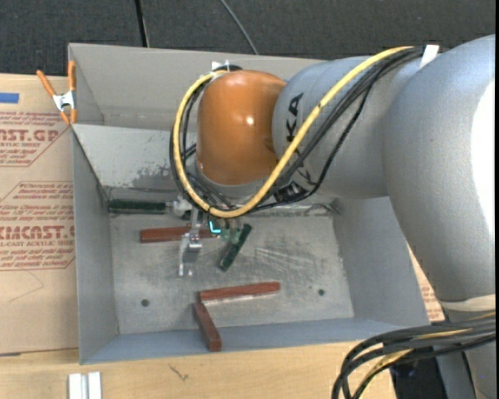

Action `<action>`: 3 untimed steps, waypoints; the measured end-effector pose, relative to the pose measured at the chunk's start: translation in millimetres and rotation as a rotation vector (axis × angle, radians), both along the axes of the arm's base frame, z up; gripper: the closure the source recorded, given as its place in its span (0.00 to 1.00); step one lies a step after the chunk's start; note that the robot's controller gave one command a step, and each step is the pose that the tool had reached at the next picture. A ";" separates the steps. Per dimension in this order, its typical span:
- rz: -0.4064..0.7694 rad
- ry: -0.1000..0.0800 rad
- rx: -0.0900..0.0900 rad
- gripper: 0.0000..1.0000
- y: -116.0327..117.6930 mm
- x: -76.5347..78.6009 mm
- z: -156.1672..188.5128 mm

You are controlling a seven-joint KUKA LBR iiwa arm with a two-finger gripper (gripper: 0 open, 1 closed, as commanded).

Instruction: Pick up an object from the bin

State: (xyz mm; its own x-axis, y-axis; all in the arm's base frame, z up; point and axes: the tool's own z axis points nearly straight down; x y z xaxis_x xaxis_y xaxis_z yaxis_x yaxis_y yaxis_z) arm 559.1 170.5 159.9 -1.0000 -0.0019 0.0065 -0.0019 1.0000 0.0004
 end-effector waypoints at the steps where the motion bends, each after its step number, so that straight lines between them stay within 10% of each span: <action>1: -0.001 -0.007 0.001 0.00 -0.6 2.1 4.1; 2: -0.008 -0.020 0.007 1.00 1.9 31.2 -84.2; 3: -0.008 -0.020 0.007 1.00 1.8 31.3 -84.2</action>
Offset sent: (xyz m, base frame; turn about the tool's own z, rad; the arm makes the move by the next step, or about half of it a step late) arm 0.0272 -0.0009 -0.0899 0.0081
